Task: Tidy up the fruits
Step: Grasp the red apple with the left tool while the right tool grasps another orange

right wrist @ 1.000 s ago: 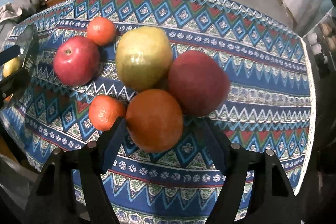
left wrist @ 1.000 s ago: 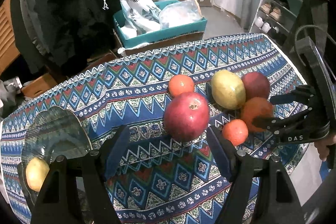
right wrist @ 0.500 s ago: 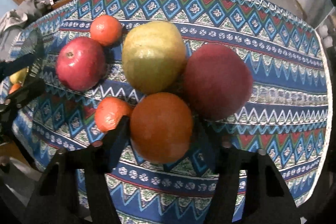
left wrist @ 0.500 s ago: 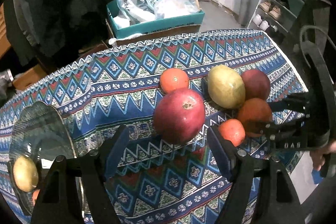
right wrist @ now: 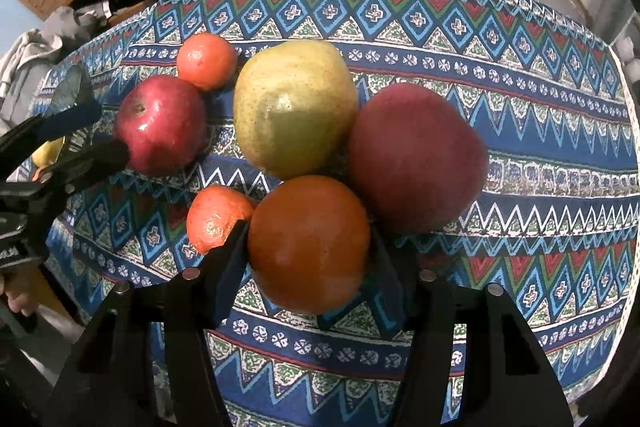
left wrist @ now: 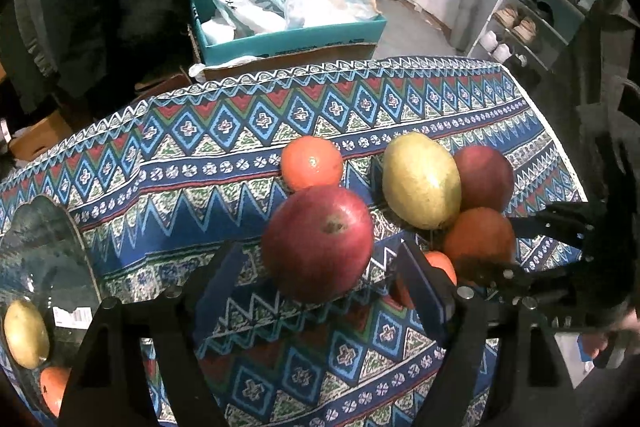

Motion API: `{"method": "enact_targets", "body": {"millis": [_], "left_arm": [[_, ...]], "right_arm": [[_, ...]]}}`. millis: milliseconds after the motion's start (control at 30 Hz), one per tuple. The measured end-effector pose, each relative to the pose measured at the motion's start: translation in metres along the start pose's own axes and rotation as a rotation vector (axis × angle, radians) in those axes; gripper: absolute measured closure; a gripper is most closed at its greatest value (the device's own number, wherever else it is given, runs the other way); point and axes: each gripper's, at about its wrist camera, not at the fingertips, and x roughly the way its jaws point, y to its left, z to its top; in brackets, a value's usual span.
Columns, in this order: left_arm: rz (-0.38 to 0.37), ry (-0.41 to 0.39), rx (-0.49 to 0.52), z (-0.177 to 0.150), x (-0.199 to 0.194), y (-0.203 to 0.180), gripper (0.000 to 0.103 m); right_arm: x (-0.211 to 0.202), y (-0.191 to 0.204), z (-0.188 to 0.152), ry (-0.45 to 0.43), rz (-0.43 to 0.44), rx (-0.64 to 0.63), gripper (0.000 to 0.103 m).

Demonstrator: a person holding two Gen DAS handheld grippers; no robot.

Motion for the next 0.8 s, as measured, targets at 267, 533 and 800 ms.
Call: {"method": "enact_targets", "body": {"millis": [267, 533, 800], "left_arm": [[0.009, 0.031, -0.005, 0.006, 0.026, -0.006, 0.021], [0.024, 0.049, -0.013, 0.005, 0.043, -0.004, 0.021], [0.024, 0.060, -0.030, 0.003, 0.052, 0.000, 0.028]], "right_arm": [[-0.041, 0.004, -0.008, -0.115, -0.050, -0.014, 0.045], [-0.071, -0.015, -0.009, -0.188, -0.097, 0.032, 0.045], [-0.072, -0.021, -0.005, -0.195, -0.105, 0.057, 0.045]]}}
